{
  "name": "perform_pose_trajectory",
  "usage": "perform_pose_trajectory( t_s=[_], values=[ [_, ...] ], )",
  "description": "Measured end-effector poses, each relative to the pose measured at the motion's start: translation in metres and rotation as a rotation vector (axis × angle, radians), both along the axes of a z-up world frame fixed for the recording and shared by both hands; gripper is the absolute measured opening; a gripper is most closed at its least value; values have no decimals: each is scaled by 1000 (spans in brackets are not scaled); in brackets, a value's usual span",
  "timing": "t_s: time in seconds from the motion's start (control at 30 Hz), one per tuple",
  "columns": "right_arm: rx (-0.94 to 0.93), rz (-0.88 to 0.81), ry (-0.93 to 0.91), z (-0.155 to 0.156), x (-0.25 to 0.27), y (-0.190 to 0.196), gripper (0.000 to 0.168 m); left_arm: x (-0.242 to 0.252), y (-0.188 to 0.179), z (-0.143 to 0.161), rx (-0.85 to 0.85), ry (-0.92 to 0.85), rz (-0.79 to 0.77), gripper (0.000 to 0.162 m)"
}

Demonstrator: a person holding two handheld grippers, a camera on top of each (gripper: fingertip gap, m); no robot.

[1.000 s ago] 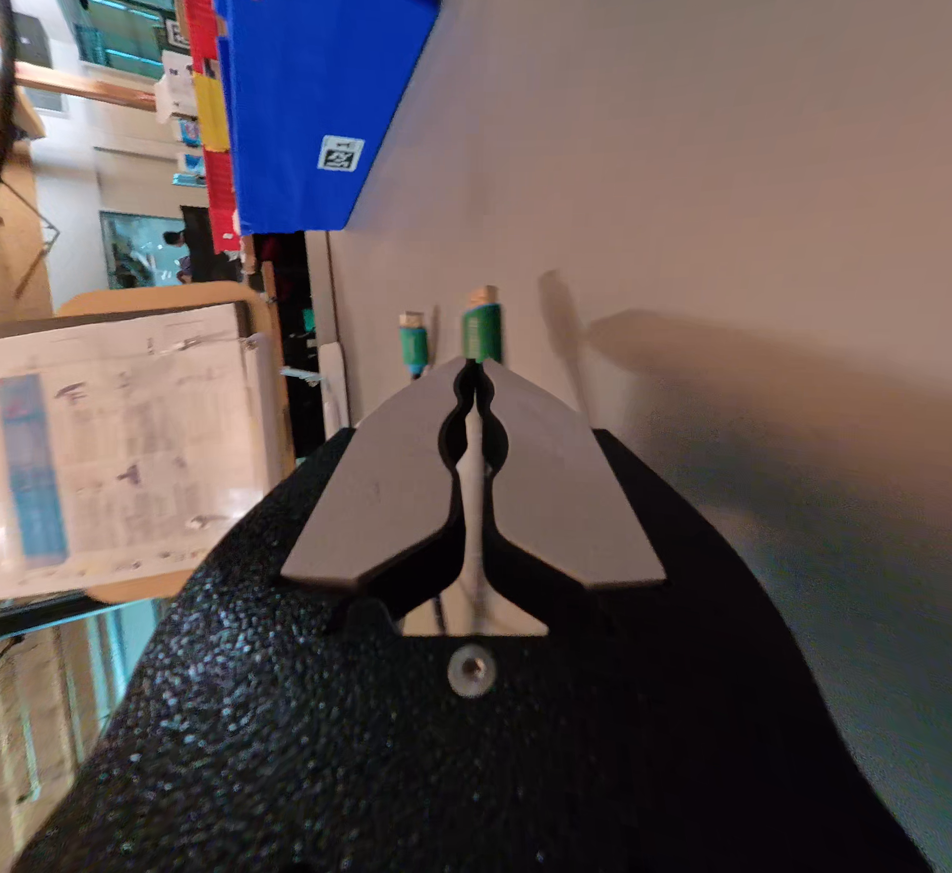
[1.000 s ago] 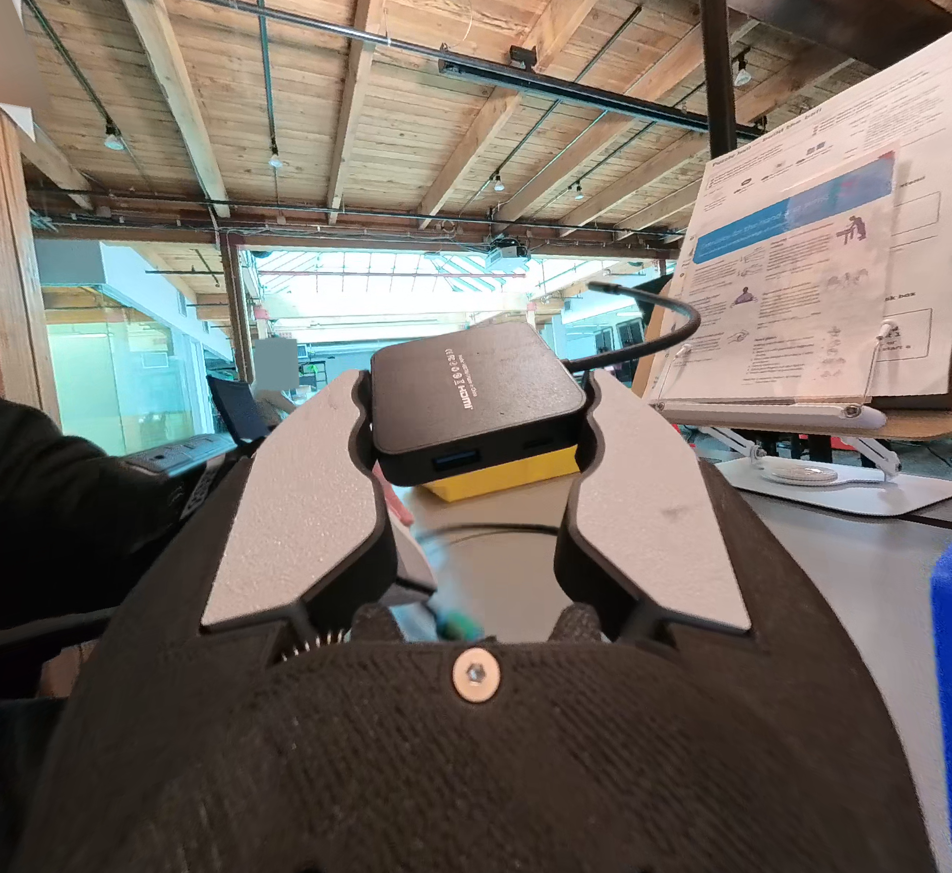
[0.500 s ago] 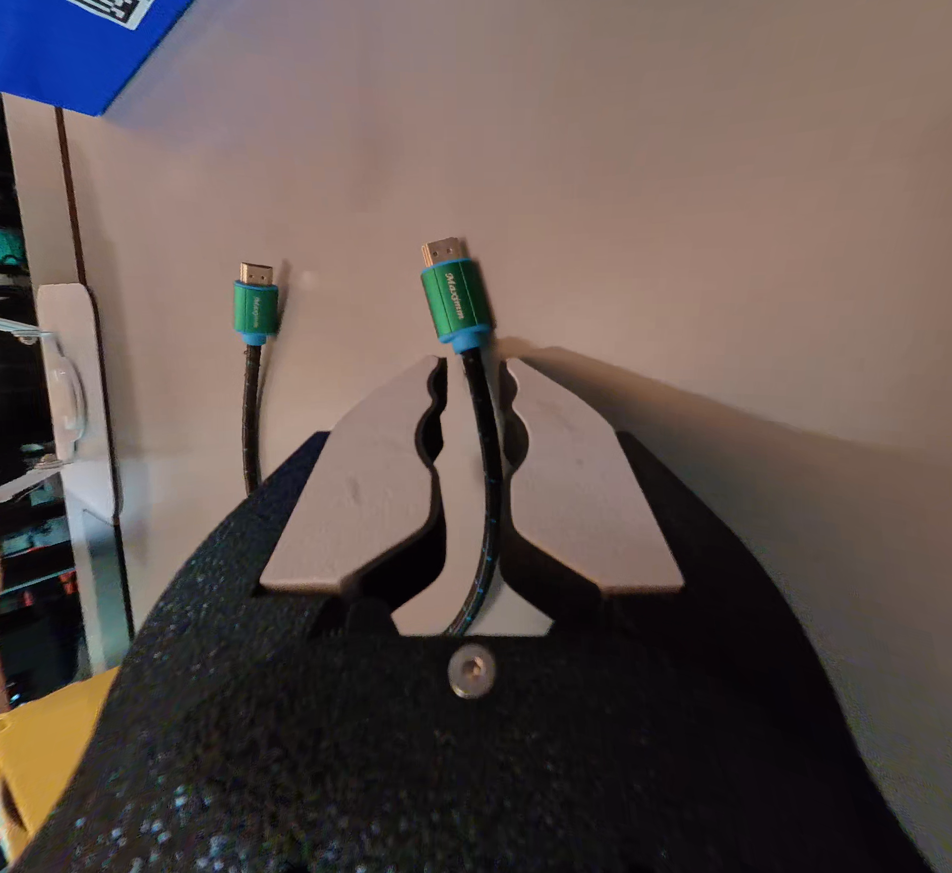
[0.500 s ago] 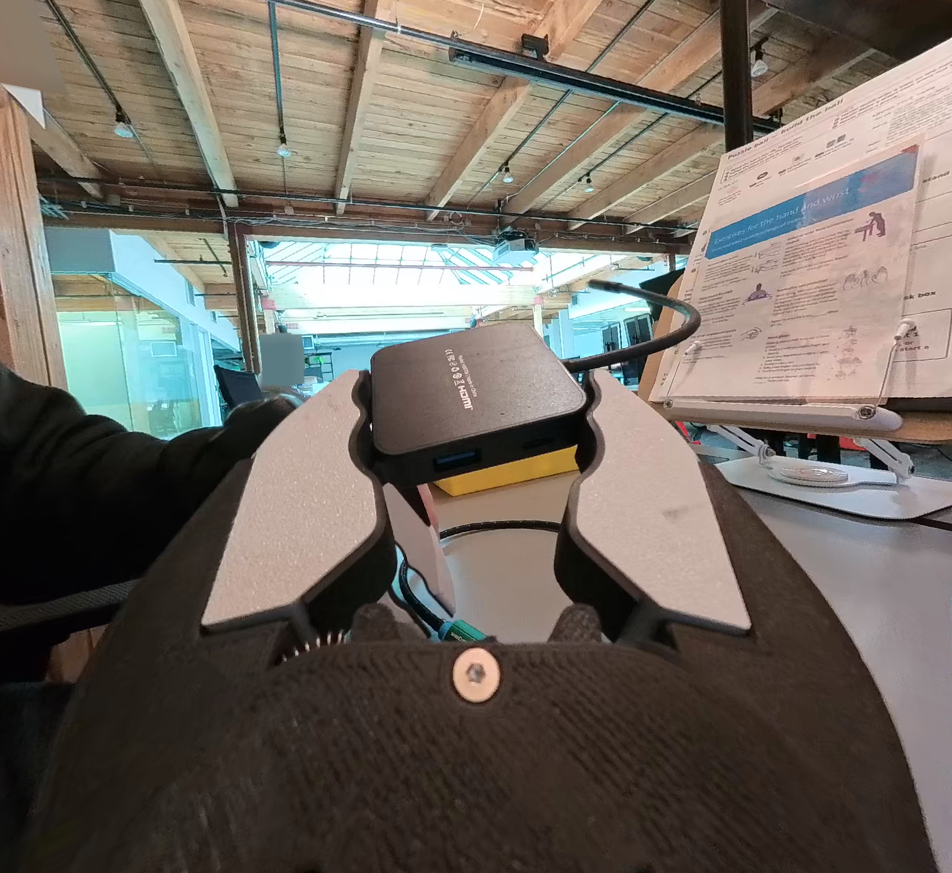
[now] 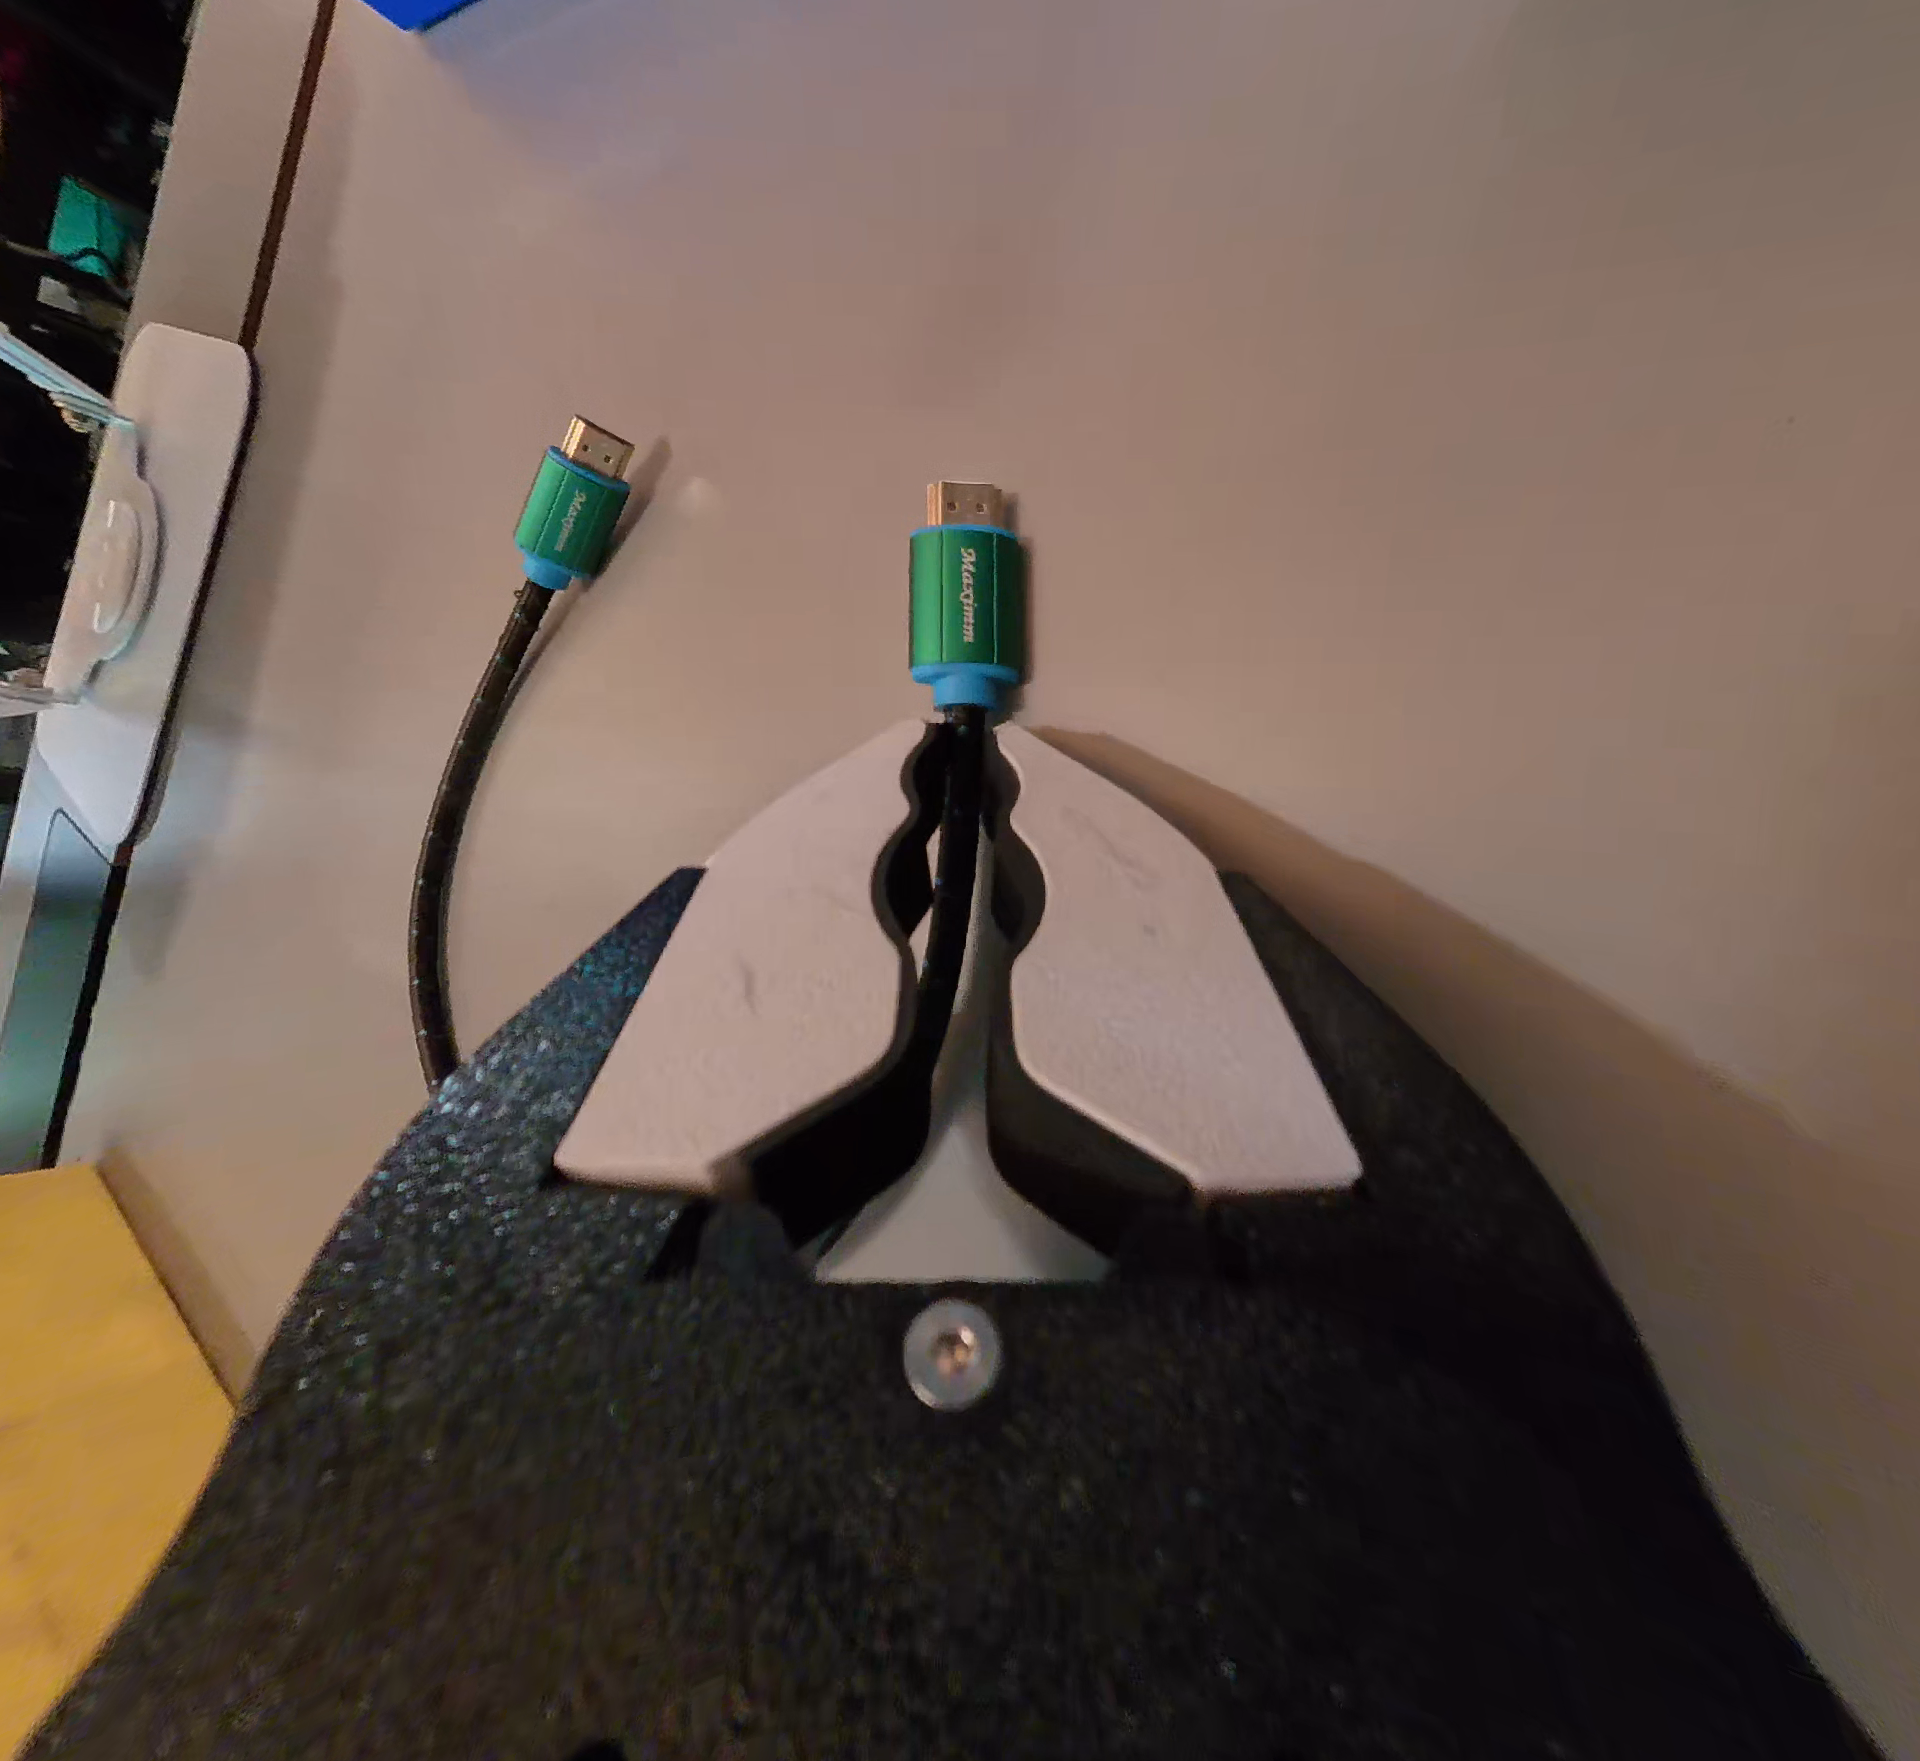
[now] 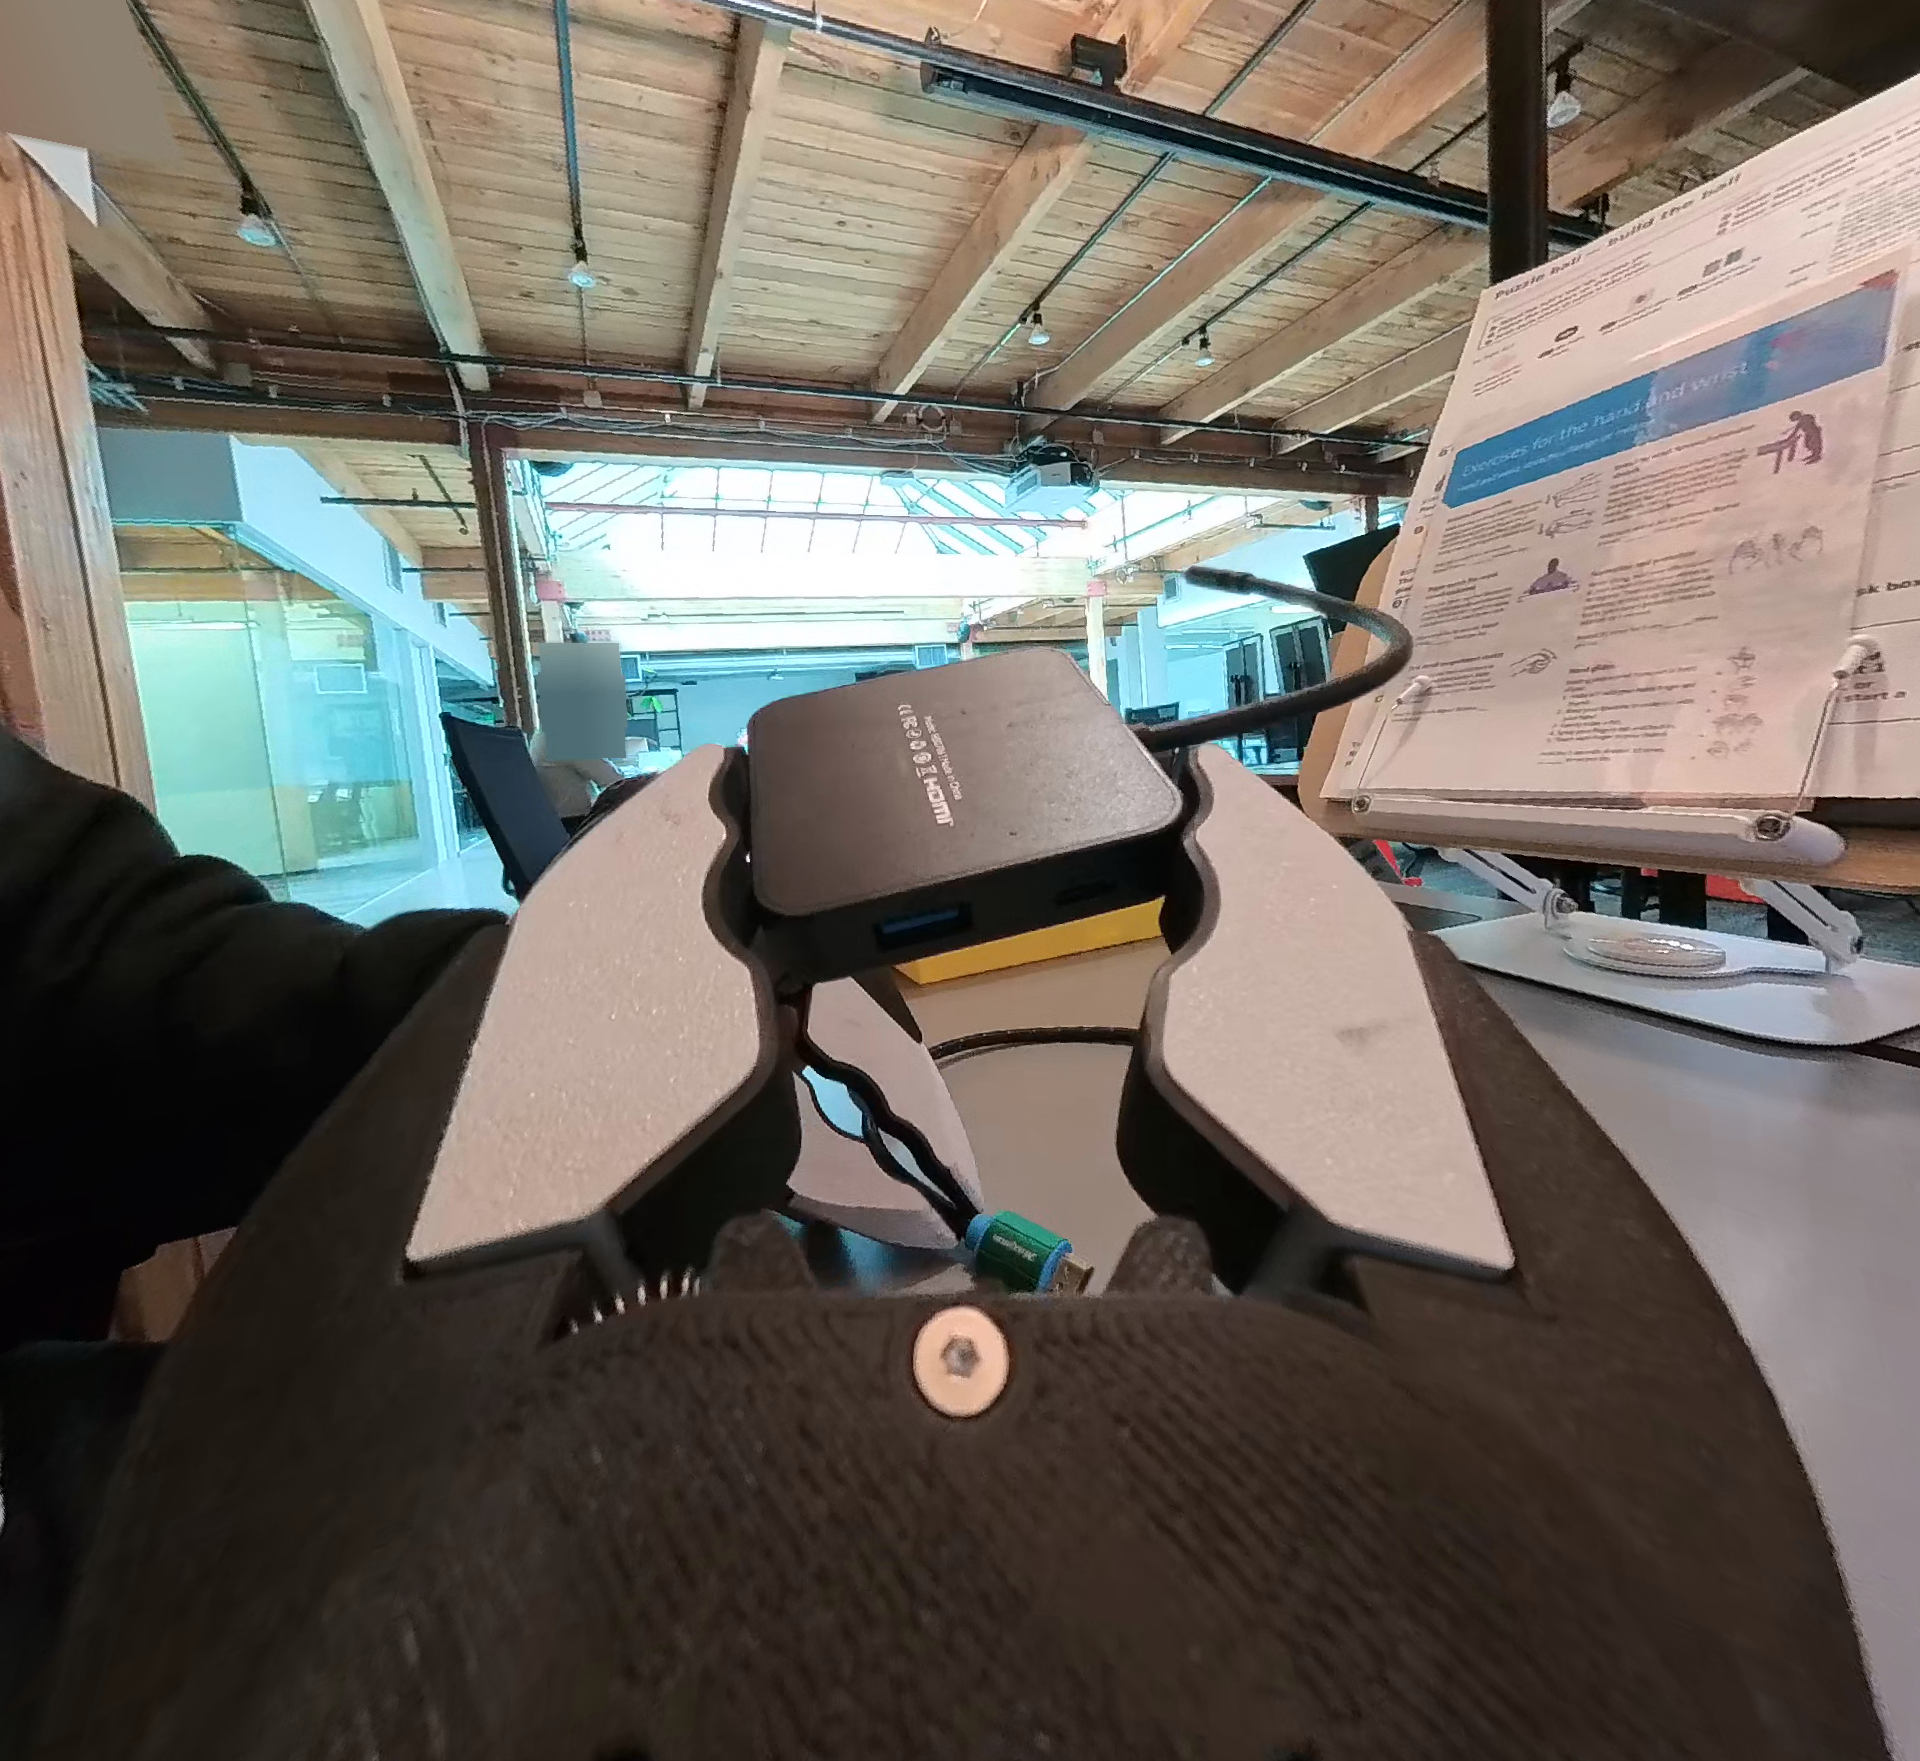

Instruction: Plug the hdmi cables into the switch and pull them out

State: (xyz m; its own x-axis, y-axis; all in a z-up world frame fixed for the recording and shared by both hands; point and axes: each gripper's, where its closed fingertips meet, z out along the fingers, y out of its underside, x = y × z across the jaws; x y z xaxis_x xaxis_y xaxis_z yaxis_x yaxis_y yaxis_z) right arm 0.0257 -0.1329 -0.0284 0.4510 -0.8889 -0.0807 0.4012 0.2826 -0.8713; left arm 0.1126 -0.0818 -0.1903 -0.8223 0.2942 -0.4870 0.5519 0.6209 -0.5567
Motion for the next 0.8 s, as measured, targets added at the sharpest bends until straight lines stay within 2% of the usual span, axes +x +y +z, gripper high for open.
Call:
perform_pose_trajectory(
  t_s=[0.3, 0.4, 0.6, 0.67, 0.8],
  values=[
    [-8, 0, 4, -1, 1, 1, 78, 0, 6, 7, -14, 51, -13, 5],
    [-16, -3, 10, -2, 1, 2, 78, 0, 7, 24, -43, 47, -9, 5],
    [-40, 55, 1, -2, -2, 10, 78, -2, 13, 63, -57, 193, -14, 5],
    [-93, 117, 2, -4, -5, 22, 78, -8, 19, 80, -11, 224, -57, 5],
    [-140, 211, 12, -6, -11, 37, 78, -25, 38, 115, 188, 268, -163, 5]
  ],
)
